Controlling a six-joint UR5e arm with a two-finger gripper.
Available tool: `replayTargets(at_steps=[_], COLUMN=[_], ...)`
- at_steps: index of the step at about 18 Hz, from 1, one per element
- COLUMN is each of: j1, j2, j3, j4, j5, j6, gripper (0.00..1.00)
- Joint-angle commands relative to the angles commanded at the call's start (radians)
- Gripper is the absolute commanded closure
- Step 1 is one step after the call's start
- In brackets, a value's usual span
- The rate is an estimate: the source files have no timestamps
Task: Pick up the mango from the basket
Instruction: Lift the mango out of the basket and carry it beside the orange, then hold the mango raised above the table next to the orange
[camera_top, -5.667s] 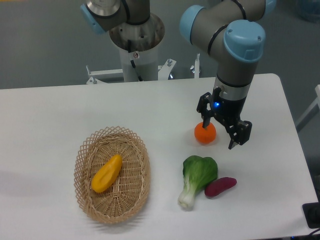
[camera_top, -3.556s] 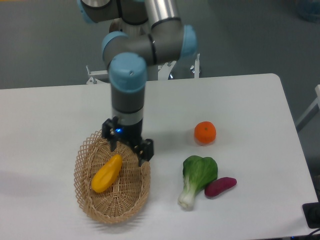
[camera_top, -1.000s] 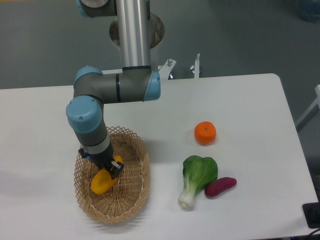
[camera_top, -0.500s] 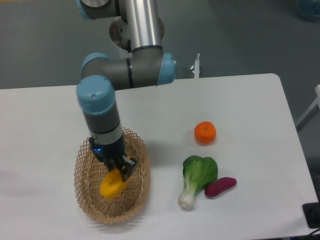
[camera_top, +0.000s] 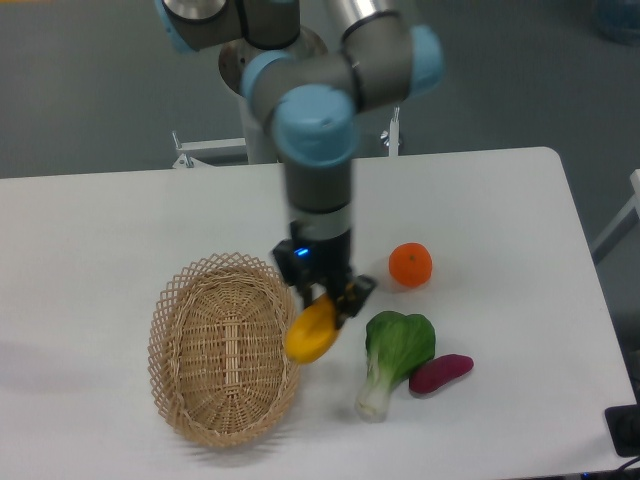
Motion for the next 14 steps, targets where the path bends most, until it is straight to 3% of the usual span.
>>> replayTargets(at_steps=[9,14], j1=[0.144,0.167], j2=[0.011,0.003], j3=[0.002,0.023], j4=[-0.049,-0.049], j5=[-0.005,-0.005], j6=[0.276,0.309], gripper=[0.61,0.61])
